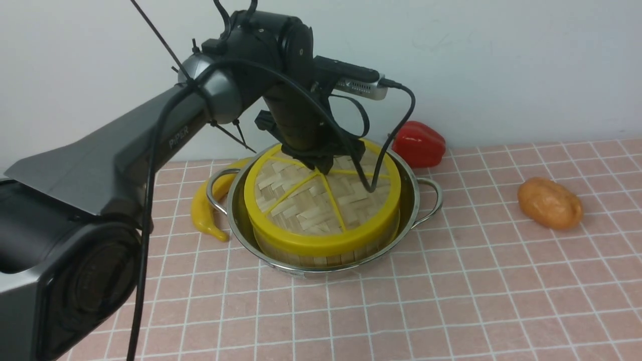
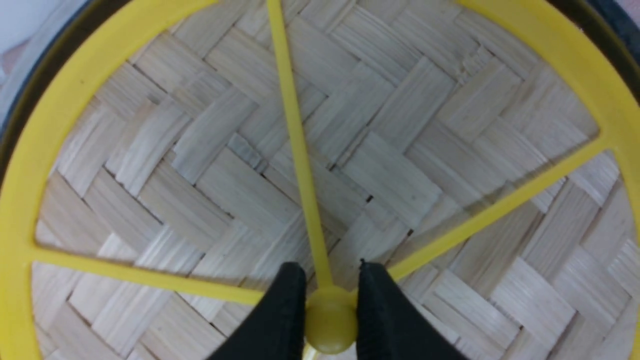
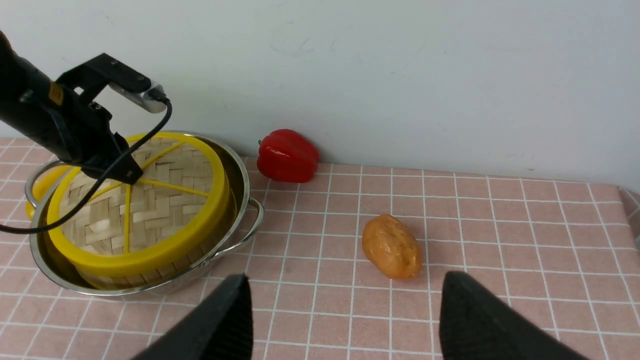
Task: Place the steamer in the pot on the pink tablecloth, and put the lid on the steamer.
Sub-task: 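Place the yellow bamboo steamer lid onto the steamer in the pot with the left gripper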
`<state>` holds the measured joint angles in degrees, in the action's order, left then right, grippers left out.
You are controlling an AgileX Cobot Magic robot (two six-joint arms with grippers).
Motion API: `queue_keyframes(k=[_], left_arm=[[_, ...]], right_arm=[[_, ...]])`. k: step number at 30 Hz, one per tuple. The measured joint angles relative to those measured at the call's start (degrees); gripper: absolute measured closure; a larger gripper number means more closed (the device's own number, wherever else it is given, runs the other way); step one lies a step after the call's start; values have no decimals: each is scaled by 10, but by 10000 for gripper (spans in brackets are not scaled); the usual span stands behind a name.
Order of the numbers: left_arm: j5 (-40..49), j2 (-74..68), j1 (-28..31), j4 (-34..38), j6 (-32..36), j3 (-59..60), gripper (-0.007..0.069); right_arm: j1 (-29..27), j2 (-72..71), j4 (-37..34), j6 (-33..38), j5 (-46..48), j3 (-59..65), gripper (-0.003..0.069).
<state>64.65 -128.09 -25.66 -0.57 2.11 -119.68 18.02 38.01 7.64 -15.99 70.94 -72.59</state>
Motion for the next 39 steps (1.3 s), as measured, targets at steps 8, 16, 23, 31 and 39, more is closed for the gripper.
queue_keyframes(k=[8,16,23,31,39], left_arm=[[-4,-2,-3,-14,0,0,505],[-4,-3,-3,-17,-2,0,505],[-4,-11,-3,-19,-4,-1,505],[-2,-14,-3,-20,-4,-5,505],[-2,-13,-3,-24,18,-5,440]], right_arm=[[0,0,-1,0,0,0,168],[0,0,-1,0,0,0,168],[0,0,-1,0,0,0,168],[0,0,-1,0,0,0,168],[0,0,-1,0,0,0,168]])
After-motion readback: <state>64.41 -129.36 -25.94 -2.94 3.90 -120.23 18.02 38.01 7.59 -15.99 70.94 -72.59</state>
